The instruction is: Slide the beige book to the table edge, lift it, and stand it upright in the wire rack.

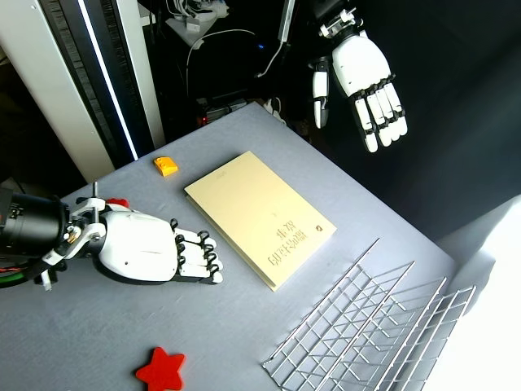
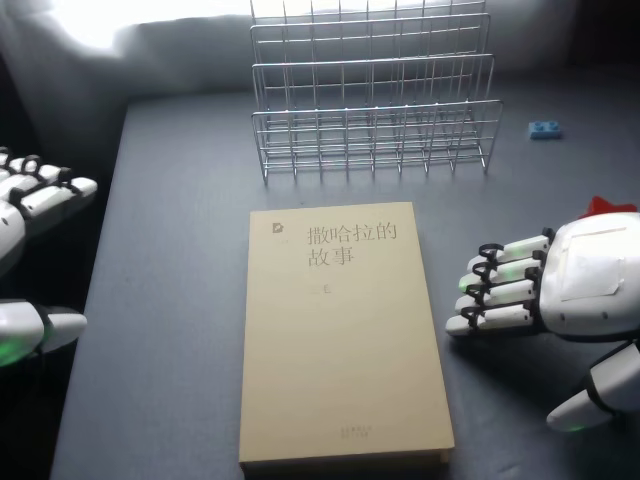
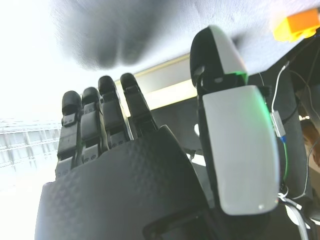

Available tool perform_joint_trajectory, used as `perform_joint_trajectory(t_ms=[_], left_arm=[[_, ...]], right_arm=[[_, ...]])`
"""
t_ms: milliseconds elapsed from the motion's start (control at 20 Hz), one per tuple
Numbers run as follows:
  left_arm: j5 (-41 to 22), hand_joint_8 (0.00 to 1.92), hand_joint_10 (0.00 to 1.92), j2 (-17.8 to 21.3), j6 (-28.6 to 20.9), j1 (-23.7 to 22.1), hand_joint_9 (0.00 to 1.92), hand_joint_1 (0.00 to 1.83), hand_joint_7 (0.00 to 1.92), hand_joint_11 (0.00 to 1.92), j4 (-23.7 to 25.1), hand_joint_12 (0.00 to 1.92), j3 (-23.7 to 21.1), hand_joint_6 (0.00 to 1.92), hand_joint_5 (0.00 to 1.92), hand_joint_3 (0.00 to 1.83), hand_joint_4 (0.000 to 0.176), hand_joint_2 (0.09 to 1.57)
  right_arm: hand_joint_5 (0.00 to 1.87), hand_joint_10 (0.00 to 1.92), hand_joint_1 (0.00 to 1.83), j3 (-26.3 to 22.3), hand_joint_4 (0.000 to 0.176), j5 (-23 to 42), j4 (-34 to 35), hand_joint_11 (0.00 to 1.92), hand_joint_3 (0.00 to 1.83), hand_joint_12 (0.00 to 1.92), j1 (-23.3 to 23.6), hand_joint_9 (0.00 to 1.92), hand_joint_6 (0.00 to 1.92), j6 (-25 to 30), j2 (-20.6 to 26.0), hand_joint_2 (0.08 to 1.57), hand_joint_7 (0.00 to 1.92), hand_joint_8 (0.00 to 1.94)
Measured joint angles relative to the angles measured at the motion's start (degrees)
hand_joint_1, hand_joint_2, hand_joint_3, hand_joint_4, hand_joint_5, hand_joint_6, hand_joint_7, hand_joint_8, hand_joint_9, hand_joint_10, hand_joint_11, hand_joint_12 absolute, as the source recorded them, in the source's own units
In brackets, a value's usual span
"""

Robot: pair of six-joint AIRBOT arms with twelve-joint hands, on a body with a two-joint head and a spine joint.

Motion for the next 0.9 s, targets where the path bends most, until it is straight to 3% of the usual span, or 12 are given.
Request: perform_joint_trajectory(t_ms=[100,150,300,350,450,500,550,650,750,900], left_arm=[[-4.22,0.0,0.0,0.04,4.81,0.28,0.03,0.49,0.06,0.0,-2.89,0.07,-1.62,0.0,0.07,0.0,0.056,1.18],[-5.62,0.0,0.0,0.04,4.96,0.37,0.04,0.53,0.06,0.0,-1.42,0.1,-1.88,0.0,0.07,0.0,0.051,1.17],[-7.3,0.0,0.0,0.17,2.71,0.85,0.04,0.47,0.05,0.0,1.81,0.14,-1.31,0.0,0.06,0.0,0.055,1.18],[-6.36,0.0,0.0,0.48,1.03,0.85,0.05,0.45,0.04,0.0,2.67,0.14,-1.29,0.0,0.05,0.0,0.055,1.19],[-2.27,0.0,0.0,0.85,-3.67,0.92,0.05,0.44,0.05,0.0,4.35,0.11,-0.24,0.0,0.04,0.0,0.055,1.19],[-0.57,0.01,0.0,0.85,-3.91,0.94,0.06,0.45,0.07,0.0,4.37,0.11,0.09,0.0,0.05,0.0,0.055,1.18],[1.01,0.01,0.0,0.85,-3.65,0.96,0.06,0.46,0.08,0.0,4.22,0.14,0.13,0.0,0.06,0.0,0.053,1.18],[3.06,0.0,0.0,0.85,-2.05,0.37,0.06,0.46,0.07,0.0,4.26,0.14,0.09,0.0,0.05,0.0,0.056,1.18],[7.43,0.0,0.0,0.85,-2.01,-1.77,0.05,0.49,0.08,0.0,2.08,0.14,1.95,0.0,0.05,0.0,0.055,1.18],[11.37,0.0,0.0,0.87,-1.92,-2.34,0.05,0.5,0.08,0.0,-3.32,0.13,4.35,0.0,0.08,0.0,0.055,1.18]], right_arm=[[0.03,0.01,0.12,0.0,0.0,-0.52,0.09,0.0,0.0,0.18,0.42,0.06,0.0,0.04,-0.15,1.15,0.09,0.0],[0.02,0.0,0.1,-0.04,0.0,-1.01,-0.04,0.0,0.0,0.18,0.81,0.06,0.0,0.2,-0.22,1.15,0.09,0.0],[0.03,0.0,0.1,-0.66,0.0,-1.7,0.2,0.0,0.0,0.17,1.84,0.05,0.0,1.11,-0.37,1.15,0.08,0.0],[0.01,0.0,0.07,-0.7,0.0,-1.79,0.13,0.0,0.0,0.05,1.9,0.03,0.0,1.27,-0.39,1.17,0.05,0.0],[0.02,0.01,0.1,-1.33,0.0,-2.4,0.22,0.02,0.0,0.01,2.05,0.05,0.01,1.27,-0.39,1.16,0.07,0.01],[0.03,0.01,0.11,-1.57,0.0,-2.49,0.24,0.04,0.0,0.03,2.05,0.07,0.01,1.27,-0.39,1.15,0.09,0.01],[0.04,0.0,0.12,-1.84,0.0,-2.62,0.11,0.01,0.01,0.17,2.05,0.08,0.0,1.27,-0.39,1.14,0.11,0.0],[0.01,0.0,0.07,-2.19,0.0,-2.99,-0.02,0.0,0.01,0.12,2.05,0.05,0.0,1.2,-0.42,1.16,0.08,0.0],[0.0,0.0,0.07,-2.19,0.0,-3.91,0.11,0.0,0.0,0.08,2.05,0.04,0.0,1.22,-0.83,1.16,0.07,0.0],[0.02,0.0,0.09,-2.19,0.0,-4.39,-0.02,0.0,0.0,0.22,2.58,0.06,0.0,1.2,-0.92,1.16,0.09,0.0]])
